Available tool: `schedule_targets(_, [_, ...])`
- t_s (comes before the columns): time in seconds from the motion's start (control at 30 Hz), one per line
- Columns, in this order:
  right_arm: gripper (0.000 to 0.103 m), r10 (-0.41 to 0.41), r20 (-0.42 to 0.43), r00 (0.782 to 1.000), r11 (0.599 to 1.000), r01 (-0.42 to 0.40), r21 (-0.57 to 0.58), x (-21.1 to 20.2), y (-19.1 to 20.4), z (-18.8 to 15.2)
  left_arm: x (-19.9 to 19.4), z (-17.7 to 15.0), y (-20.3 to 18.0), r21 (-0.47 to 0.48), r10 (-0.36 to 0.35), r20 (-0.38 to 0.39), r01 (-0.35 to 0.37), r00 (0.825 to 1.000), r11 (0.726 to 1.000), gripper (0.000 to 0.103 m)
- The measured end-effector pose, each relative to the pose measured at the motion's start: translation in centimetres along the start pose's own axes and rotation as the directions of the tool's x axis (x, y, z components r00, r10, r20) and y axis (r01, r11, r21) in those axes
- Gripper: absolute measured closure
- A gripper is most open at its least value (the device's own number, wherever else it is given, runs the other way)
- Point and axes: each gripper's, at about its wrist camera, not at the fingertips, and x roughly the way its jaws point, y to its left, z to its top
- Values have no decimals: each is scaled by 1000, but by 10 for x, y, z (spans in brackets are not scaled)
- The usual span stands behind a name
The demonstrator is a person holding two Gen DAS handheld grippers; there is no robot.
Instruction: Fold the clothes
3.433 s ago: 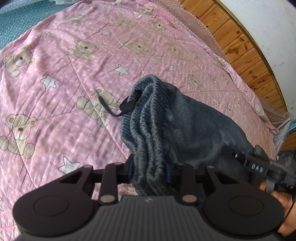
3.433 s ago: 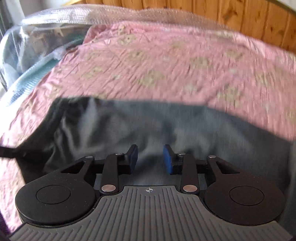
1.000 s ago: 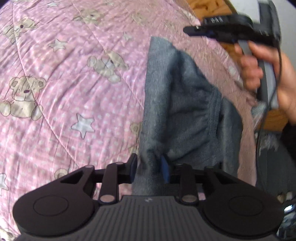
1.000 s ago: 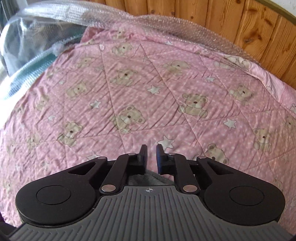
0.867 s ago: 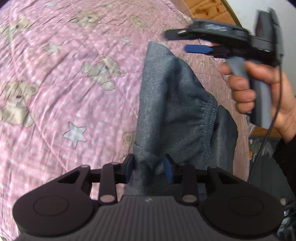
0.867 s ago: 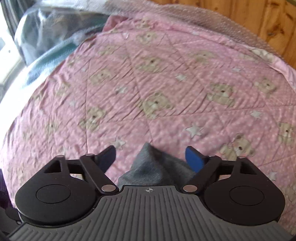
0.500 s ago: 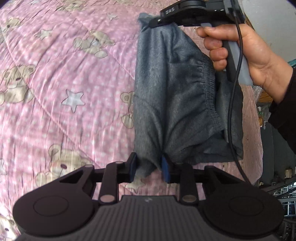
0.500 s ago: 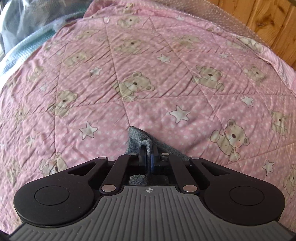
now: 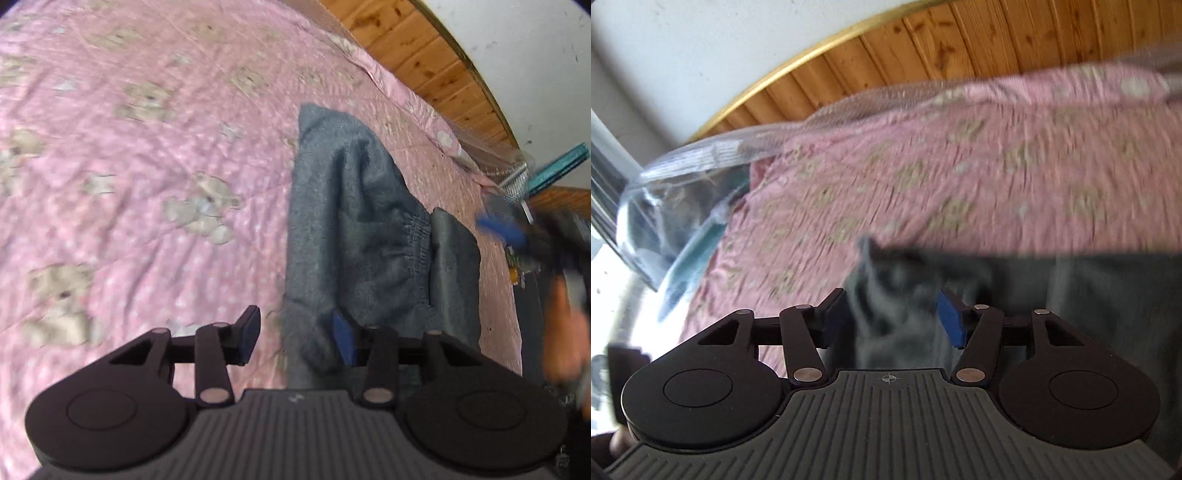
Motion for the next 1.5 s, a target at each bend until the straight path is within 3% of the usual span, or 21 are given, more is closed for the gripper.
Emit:
schedule_targets(0.1, [43,116,-58,992,960,-97,261,10,-21,-85,27,-1,-10,30,-9,-74,11,997,999,66])
schedule_targets(0.13, [42,123,-64,990,934,-94,344,17,-28,-111,28,-1,-13,37,-20,-87,23,996,999,86])
schedule_targets(0.17, [39,137,-51,989,905,-104,411,22,-32,-130,23,2,-12,4,-56,-89,57,994,998,90])
schedule_targets(0.27, [29,186,37,982,803,-174,570,35,-39,-172,-1,17,-6,-126,-181,-77,170,980,977,91])
schedule_targets(0.37, [17,267,216,939,682,-343,646,45,-44,-190,-17,31,-5,-160,-218,-100,201,971,966,92])
schedule_targets(0.43, [22,279,299,913,600,-409,688,56,-51,-195,-12,33,-4,-123,-165,-161,146,973,982,92])
schedule_targets(0.47, [66,280,293,914,599,-405,690,60,-51,-196,-6,30,-1,-91,-116,-191,100,975,991,93])
schedule_targets(0.5, [90,271,260,927,619,-375,690,62,-49,-197,1,26,3,-55,-61,-217,51,974,997,93])
schedule_targets(0.53, [93,262,226,938,639,-344,688,64,-47,-197,7,21,11,-42,-17,-240,7,971,999,93])
schedule_targets(0.6, [95,235,141,962,695,-268,668,67,-40,-198,17,10,27,-36,21,-267,-32,964,999,91])
schedule_targets(0.63, [95,210,80,974,738,-212,641,66,-33,-200,18,5,33,-21,41,-259,-48,965,999,85])
schedule_targets(0.7, [95,153,2,988,789,-123,602,55,-24,-206,8,2,36,2,40,-219,-40,975,999,84])
schedule_targets(0.73, [87,134,-14,991,805,-101,585,46,-22,-207,0,4,35,18,36,-194,-33,980,999,83])
schedule_targets(0.87, [78,11,83,997,903,-45,427,-14,-8,-172,-30,31,10,159,70,-52,-61,996,985,78])
schedule_targets(0.97, [77,-94,168,981,968,51,247,-23,7,-118,-27,62,-17,221,38,16,-40,999,974,76])
schedule_targets(1.13, [77,-242,163,957,970,241,24,21,9,-56,38,100,-69,315,46,38,-56,998,948,74])
schedule_targets(1.23, [77,-311,119,943,948,318,-36,46,5,-92,79,108,-74,370,133,31,-135,991,919,73])
schedule_targets(1.27, [74,-334,104,937,939,341,-56,54,3,-105,94,108,-66,373,182,4,-170,983,912,79])
schedule_targets(1.33, [73,-345,122,931,936,350,-29,36,-7,-113,100,109,-62,387,205,17,-196,979,901,80])
schedule_targets(1.4, [64,-347,152,926,937,349,16,9,-19,-114,98,112,-68,379,239,11,-226,971,897,81])
schedule_targets(1.5, [59,-352,196,915,936,342,82,-32,-38,-117,81,110,-80,371,245,35,-241,969,897,75])
